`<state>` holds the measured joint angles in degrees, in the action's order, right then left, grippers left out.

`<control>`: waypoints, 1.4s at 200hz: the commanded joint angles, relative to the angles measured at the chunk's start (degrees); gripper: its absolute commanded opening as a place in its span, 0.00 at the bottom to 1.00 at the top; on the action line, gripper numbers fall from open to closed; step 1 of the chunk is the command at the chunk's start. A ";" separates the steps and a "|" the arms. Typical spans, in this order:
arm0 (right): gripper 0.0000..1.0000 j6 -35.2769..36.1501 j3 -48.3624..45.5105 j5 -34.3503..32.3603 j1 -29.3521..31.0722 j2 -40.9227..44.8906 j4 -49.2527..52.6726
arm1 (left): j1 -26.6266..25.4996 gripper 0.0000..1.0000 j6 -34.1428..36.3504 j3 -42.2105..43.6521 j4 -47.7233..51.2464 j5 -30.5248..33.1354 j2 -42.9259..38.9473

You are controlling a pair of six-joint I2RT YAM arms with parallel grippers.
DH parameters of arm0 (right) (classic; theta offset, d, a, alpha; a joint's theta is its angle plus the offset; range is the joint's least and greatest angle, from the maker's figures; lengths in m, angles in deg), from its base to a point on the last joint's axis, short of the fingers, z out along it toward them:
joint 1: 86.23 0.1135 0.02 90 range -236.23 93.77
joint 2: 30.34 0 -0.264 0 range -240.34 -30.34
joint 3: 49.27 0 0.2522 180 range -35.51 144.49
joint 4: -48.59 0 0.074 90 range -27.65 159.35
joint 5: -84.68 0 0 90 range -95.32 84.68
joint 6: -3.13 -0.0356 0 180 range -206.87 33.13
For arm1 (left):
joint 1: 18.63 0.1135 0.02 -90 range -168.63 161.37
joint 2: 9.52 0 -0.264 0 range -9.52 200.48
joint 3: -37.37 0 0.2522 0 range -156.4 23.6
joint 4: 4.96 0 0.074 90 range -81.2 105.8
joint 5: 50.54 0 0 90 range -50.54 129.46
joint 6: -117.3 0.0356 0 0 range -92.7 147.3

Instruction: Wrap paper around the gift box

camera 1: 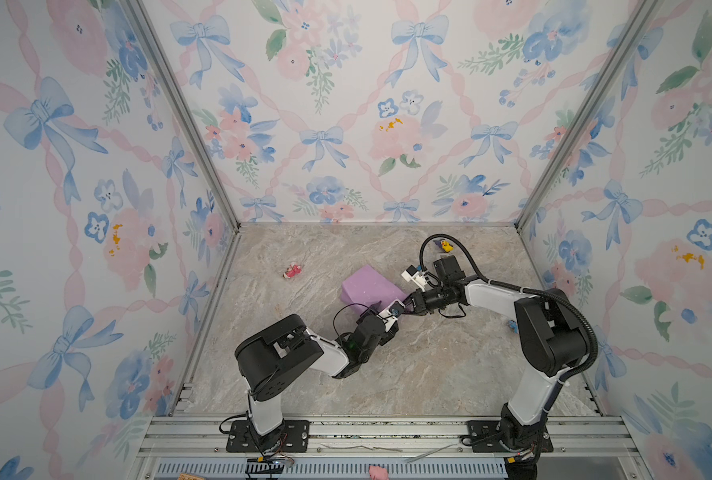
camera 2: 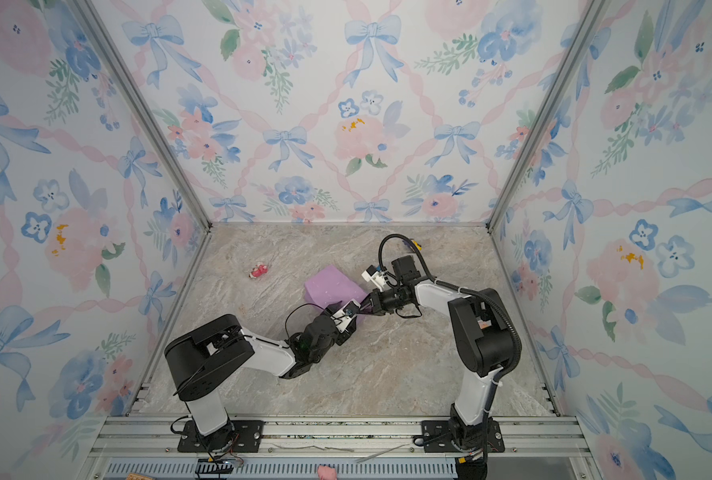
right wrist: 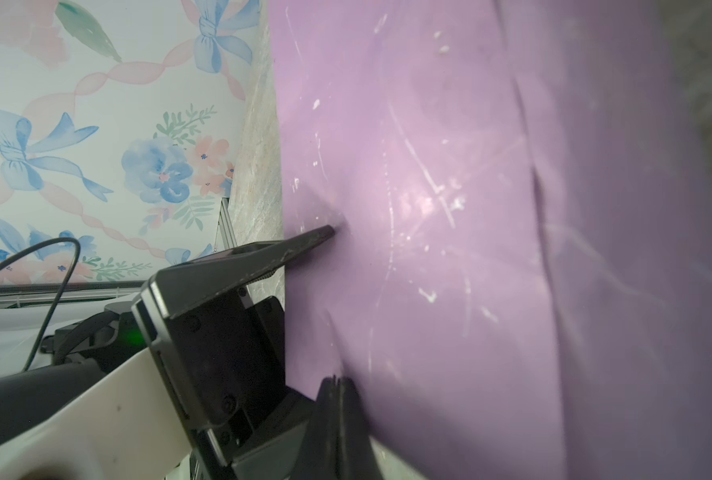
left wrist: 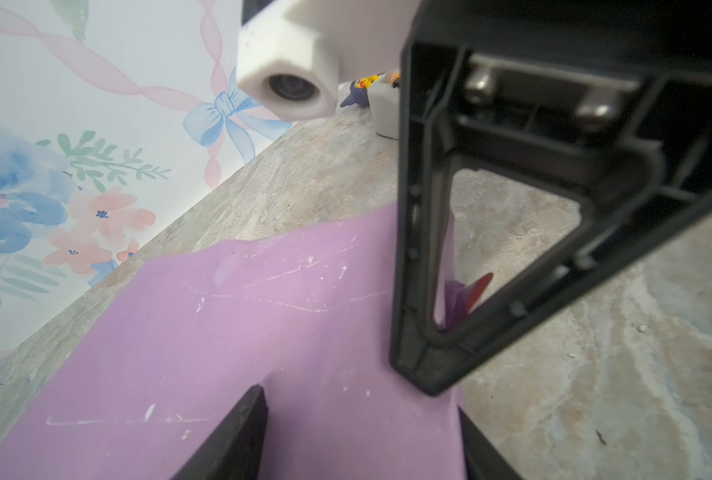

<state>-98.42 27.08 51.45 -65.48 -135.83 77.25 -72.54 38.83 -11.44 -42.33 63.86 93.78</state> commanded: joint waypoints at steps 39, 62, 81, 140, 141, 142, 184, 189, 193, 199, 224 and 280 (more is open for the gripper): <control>0.10 -2.77 -3.78 -1.67 -1.06 7.42 -3.87 | -0.77 0.63 -2.22 1.68 10.62 -4.25 3.23; 0.09 -3.93 -8.36 -1.99 -2.92 9.92 -6.35 | -0.82 0.63 -2.22 1.56 10.54 -4.36 3.33; 0.05 -3.96 -10.50 -2.81 -3.40 9.06 -6.60 | -0.76 0.63 -2.16 1.36 10.53 -4.40 3.32; 0.00 -5.03 -9.12 -6.06 -1.73 2.94 -9.29 | -0.76 0.63 -1.99 1.41 10.60 -4.28 3.04; 0.00 -5.13 -9.09 -6.06 -1.70 2.84 -9.41 | -0.80 0.63 -1.97 1.40 10.61 -4.28 3.09; 0.00 -5.23 -9.03 -6.06 -1.69 2.75 -9.47 | -0.78 0.63 -1.96 1.44 10.61 -4.28 3.06; 0.00 -9.53 -8.89 -6.17 -1.21 0.56 -16.91 | -0.84 0.63 -2.05 1.30 10.61 -4.43 2.84; 0.00 -9.83 -8.84 -6.15 -1.16 0.66 -17.42 | -0.77 0.63 -2.06 1.30 10.63 -4.45 2.74; 0.00 -9.94 -8.84 -6.15 -1.16 0.76 -17.61 | -0.81 0.63 -2.04 1.35 10.62 -4.44 2.70; 0.00 -9.98 -9.03 -6.23 -1.28 1.23 -17.88 | -0.79 0.63 -2.03 1.30 10.59 -4.43 2.37; 0.05 -9.05 -11.46 -6.13 -2.22 6.37 -16.65 | -1.08 0.72 -1.69 0.97 11.04 -3.70 -0.67; 0.35 0.55 -5.96 -10.80 -4.50 20.45 2.88 | -2.17 0.83 -2.59 -3.01 20.14 -2.36 -14.91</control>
<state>-104.08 15.80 43.60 -69.45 -117.74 69.71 -74.27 38.50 -11.79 -29.48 61.89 85.57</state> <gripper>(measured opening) 0.316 0.825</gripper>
